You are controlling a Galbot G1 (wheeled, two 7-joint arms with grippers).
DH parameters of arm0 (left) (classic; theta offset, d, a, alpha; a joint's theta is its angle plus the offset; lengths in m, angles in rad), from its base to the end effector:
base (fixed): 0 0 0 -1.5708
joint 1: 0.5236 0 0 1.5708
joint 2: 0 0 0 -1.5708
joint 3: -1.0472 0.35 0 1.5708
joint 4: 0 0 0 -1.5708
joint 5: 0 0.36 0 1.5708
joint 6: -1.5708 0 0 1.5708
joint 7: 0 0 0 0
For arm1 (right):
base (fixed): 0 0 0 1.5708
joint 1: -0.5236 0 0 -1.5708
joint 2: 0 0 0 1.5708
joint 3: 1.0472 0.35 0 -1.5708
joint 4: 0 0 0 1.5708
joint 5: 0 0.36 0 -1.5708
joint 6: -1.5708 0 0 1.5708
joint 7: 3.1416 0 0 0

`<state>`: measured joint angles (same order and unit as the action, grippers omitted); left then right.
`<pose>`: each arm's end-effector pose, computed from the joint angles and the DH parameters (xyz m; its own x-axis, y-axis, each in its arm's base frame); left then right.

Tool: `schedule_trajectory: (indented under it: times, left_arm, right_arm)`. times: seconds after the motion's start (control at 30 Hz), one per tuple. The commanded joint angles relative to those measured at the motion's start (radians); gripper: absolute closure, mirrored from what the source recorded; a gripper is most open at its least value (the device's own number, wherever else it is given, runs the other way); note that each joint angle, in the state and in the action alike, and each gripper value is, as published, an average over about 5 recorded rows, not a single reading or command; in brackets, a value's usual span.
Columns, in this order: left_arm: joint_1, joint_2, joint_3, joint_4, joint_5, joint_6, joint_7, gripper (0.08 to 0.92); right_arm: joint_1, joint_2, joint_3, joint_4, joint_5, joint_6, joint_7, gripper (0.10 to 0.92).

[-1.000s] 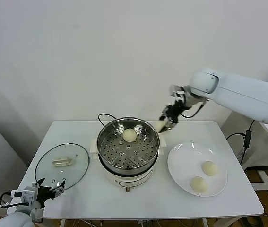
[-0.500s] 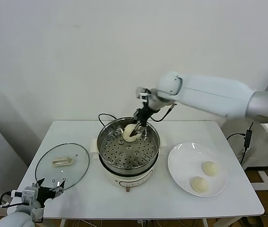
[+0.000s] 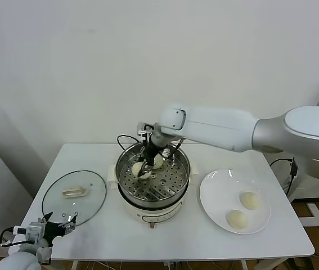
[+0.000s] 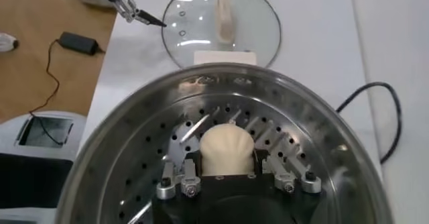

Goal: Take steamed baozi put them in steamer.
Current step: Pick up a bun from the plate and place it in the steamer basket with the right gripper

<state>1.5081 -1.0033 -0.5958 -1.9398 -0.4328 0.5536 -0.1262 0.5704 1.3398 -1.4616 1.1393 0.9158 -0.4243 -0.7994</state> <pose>0.2232 0.1388 -0.3036 -0.8014 -0.0718 0.5938 0.0484 0.9817 0.1839 0.5613 0.1768 -0.1055 -0.0471 -0.4216 0.9056 -0.9877 -0.1155 -0.1052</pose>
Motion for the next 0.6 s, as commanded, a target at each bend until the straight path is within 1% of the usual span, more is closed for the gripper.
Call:
schedule_trajectory:
  times: [0.03, 0.2, 0.37, 0.47, 0.6]
  left_arm:
    - [0.001, 0.000, 0.000, -0.001, -0.001, -0.002, 0.000, 0.177]
    - [0.001, -0.001, 0.000, 0.003, -0.004, -0.008, 0.001, 0.177]
    - [0.005, 0.000, -0.002, 0.002, -0.005, -0.009, 0.001, 0.177]
    - [0.008, -0.001, -0.002, 0.000, -0.005, -0.010, 0.001, 0.177]
    - [0.010, -0.004, -0.003, -0.006, -0.005, -0.010, 0.002, 0.177]
  right_arm:
    - [-0.056, 0.051, 0.002, -0.045, -0.026, -0.009, 0.052, 0.521]
    - [-0.039, 0.034, 0.010, -0.043, -0.023, -0.017, 0.035, 0.385]
    - [0.075, -0.057, -0.006, 0.005, -0.013, 0.003, -0.100, 0.248]
    - [0.185, -0.151, -0.042, 0.040, -0.027, 0.041, -0.192, 0.210]
    - [0.307, -0.305, -0.111, 0.110, -0.057, 0.090, -0.292, 0.203]
